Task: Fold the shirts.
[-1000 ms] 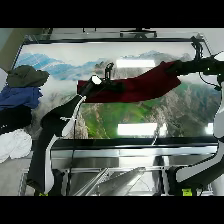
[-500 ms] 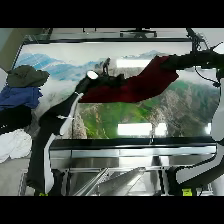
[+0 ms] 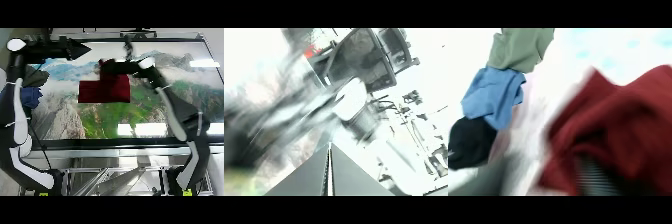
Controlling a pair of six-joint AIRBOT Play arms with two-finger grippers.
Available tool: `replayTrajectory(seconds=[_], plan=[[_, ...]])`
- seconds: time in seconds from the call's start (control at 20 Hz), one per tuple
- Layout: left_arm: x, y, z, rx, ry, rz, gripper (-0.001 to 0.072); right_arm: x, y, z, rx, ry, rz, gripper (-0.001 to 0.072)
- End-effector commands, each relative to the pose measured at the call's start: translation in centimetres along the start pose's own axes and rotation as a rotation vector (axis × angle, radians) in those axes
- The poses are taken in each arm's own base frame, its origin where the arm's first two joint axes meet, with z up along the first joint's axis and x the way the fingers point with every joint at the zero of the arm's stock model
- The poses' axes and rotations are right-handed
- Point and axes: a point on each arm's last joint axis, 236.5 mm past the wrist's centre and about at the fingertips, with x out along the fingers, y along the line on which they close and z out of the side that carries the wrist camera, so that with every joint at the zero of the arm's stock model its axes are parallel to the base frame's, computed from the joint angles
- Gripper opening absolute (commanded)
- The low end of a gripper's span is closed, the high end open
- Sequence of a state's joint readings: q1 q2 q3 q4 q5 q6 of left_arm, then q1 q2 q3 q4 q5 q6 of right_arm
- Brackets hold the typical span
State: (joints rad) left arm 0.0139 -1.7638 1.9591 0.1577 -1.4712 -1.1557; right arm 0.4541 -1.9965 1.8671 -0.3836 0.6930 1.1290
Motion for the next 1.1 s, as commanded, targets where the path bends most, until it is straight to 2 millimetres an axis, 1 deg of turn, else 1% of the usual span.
replayTrajectory(seconds=[0.0,0.05,0.1,0.15,0.2,0.25,0.3,0.35,0.4,0.5,0.6,0.7,0.75,0.8,0.85,0.95,1.05], plan=[[-3.4,-1.6,-1.3,0.025,-0.009,-0.001,0.0002,8.8,-0.5,-7.4,0.001,-0.055,-0.088,0.0663],[-3.7,-1.4,-1.8,0.018,-0.008,0.0,0.0002,9.1,-0.1,-8.5,-0.014,-0.027,-0.078,0.0663],[-4.0,-1.1,-2.1,0.011,-0.013,0.004,0.0002,8.8,0.4,-8.6,-0.036,-0.005,-0.064,0.0662],[-4.3,-0.7,-2.4,-0.002,-0.014,0.007,0.0002,7.9,0.6,-7.9,-0.061,0.014,-0.051,0.0662],[-4.5,-0.4,-2.6,-0.009,-0.013,0.007,0.0002,6.6,0.6,-7.0,-0.08,0.04,-0.04,0.0662],[-4.6,-0.1,-2.7,-0.019,-0.016,0.009,0.0002,4.7,0.3,-5.8,-0.102,0.071,-0.033,0.0661],[-4.7,0.1,-2.8,-0.026,-0.017,0.01,0.0002,2.4,-0.6,-4.4,-0.126,0.102,-0.039,0.066],[-4.6,0.3,-2.8,-0.029,-0.017,0.009,0.0002,0.1,-2.0,-3.3,-0.124,0.132,-0.06,0.066],[-4.6,0.4,-2.9,-0.029,-0.016,0.009,0.0002,-2.4,-3.8,-2.3,-0.088,0.164,-0.096,0.066],[-4.6,0.4,-2.9,-0.03,-0.019,0.011,0.0002,-7.6,-7.8,-1.0,-0.003,0.228,-0.169,0.066],[-4.6,0.4,-2.9,-0.03,-0.018,0.011,0.0002,-12.1,-11.9,-0.8,0.091,0.281,-0.251,0.066],[-4.6,0.4,-2.9,-0.03,-0.018,0.011,0.0002,-15.1,-15.9,-1.4,0.161,0.32,-0.368,0.0661],[-4.6,0.4,-2.9,-0.03,-0.018,0.011,0.0002,-16.1,-17.7,-1.6,0.177,0.328,-0.424,0.0661],[-4.6,0.4,-2.9,-0.031,-0.017,0.01,0.0002,-16.5,-19.0,-1.9,0.185,0.334,-0.456,0.0662],[-4.5,0.4,-3.0,-0.031,-0.015,0.008,0.0002,-16.4,-19.9,-2.2,0.199,0.337,-0.466,0.0662],[-4.5,0.4,-3.0,-0.031,-0.013,0.008,0.0002,-15.6,-21.5,-3.4,0.244,0.352,-0.47,0.0674],[-4.5,0.4,-3.0,-0.03,-0.014,0.008,0.0001,-14.1,-21.8,-4.6,0.302,0.361,-0.417,0.0683]])
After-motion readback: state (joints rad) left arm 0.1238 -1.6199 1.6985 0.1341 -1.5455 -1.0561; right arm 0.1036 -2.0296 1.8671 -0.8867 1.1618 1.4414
